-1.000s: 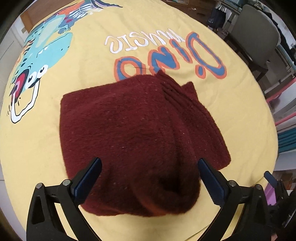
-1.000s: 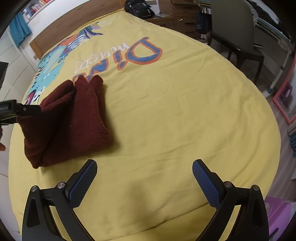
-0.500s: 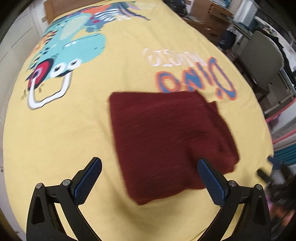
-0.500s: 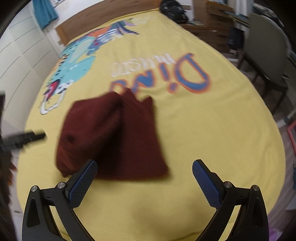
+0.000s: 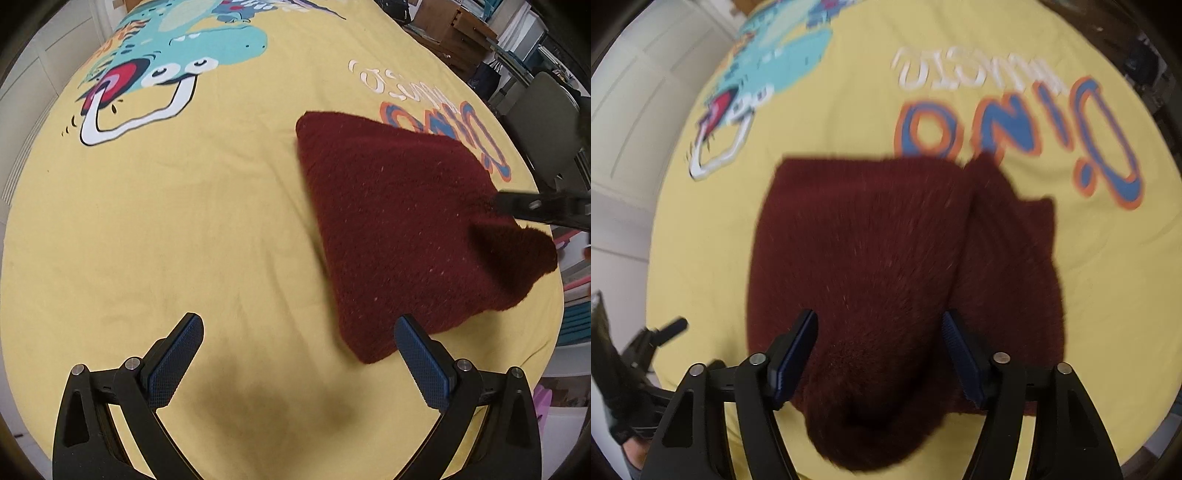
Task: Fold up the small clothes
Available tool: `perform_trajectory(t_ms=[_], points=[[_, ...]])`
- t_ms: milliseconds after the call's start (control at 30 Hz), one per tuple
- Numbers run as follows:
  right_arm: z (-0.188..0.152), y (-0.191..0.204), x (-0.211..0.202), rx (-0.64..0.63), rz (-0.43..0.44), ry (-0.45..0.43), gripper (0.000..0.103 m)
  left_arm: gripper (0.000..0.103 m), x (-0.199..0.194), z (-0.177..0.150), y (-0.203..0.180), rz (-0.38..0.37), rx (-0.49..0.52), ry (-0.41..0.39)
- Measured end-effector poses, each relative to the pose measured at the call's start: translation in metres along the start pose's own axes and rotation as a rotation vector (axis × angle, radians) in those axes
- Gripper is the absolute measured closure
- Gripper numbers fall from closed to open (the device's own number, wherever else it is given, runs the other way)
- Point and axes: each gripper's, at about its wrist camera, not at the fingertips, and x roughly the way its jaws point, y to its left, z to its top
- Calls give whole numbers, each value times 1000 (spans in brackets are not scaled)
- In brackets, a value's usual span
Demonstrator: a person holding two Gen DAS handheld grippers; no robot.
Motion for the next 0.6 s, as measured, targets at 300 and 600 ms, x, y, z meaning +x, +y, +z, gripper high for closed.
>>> perform_trajectory(t_ms=[300, 600], points=[[-20, -20, 4, -18, 8, -13, 76, 1, 10, -7, -3, -16, 32, 18], [-39, -68, -54, -18, -132, -170, 79, 1, 7, -4, -17, -2, 70, 9]])
